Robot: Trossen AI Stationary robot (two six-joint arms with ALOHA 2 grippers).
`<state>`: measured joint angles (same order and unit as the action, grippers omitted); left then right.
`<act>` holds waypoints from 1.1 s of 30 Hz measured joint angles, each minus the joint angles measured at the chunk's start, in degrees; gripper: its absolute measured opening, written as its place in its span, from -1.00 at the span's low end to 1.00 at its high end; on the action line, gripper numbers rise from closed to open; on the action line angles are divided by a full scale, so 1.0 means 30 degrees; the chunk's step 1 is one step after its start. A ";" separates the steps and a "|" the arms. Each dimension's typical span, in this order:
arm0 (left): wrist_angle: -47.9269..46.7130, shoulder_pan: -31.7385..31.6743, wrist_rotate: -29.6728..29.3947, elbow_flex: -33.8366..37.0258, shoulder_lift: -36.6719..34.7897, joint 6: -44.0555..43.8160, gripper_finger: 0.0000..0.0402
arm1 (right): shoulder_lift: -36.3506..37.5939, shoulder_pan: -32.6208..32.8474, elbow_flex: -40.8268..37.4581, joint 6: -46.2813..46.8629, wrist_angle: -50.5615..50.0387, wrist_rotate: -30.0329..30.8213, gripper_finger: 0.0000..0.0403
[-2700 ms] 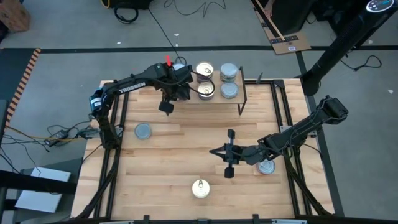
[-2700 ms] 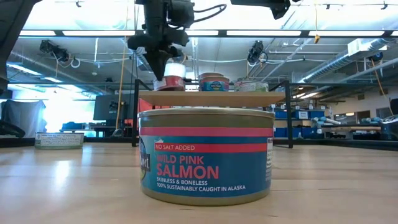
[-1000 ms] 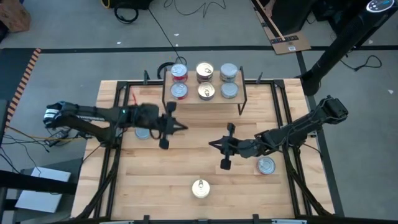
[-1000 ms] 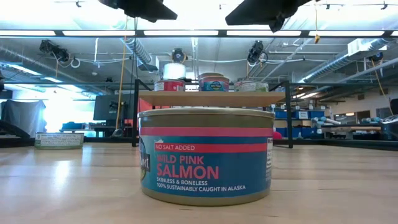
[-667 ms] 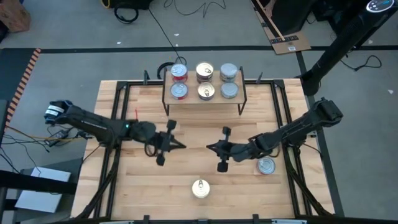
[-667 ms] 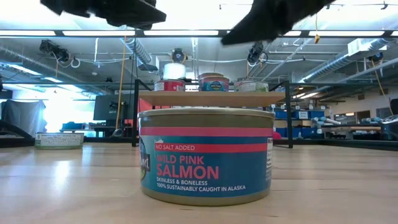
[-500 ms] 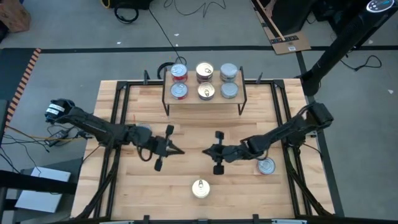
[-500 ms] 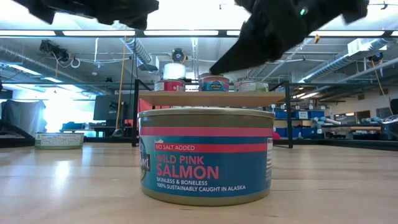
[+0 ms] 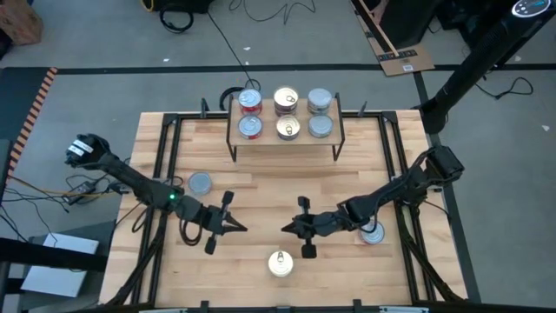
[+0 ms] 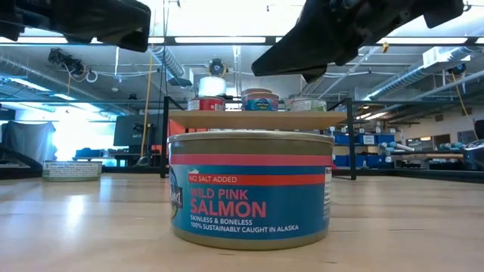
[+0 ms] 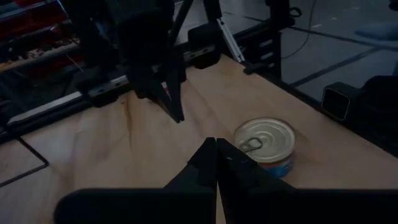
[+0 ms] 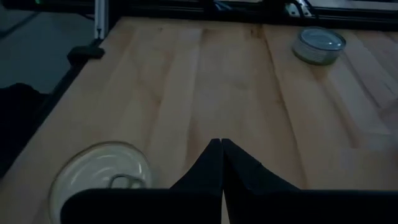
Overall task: Stack canned seafood by type on shelf
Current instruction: Stack the blue pink tuna can on top of the blue pink tuna can on the shelf
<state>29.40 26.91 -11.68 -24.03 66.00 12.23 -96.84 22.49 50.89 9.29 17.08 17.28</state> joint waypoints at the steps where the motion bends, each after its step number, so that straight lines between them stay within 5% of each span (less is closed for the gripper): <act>1: 0.0009 0.0140 -0.0167 0.0000 0.0000 -0.0153 -0.96 | 0.0000 0.0032 0.0000 0.0085 0.0053 0.0000 -0.96; 33: -0.2648 0.1196 -0.1391 0.0000 0.0015 -0.2672 -0.96 | -0.0219 0.0018 0.0000 0.0965 0.0803 -0.0080 -0.95</act>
<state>21.46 30.50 -15.86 -24.03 66.04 4.21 -97.49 22.55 50.89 12.18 19.49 17.04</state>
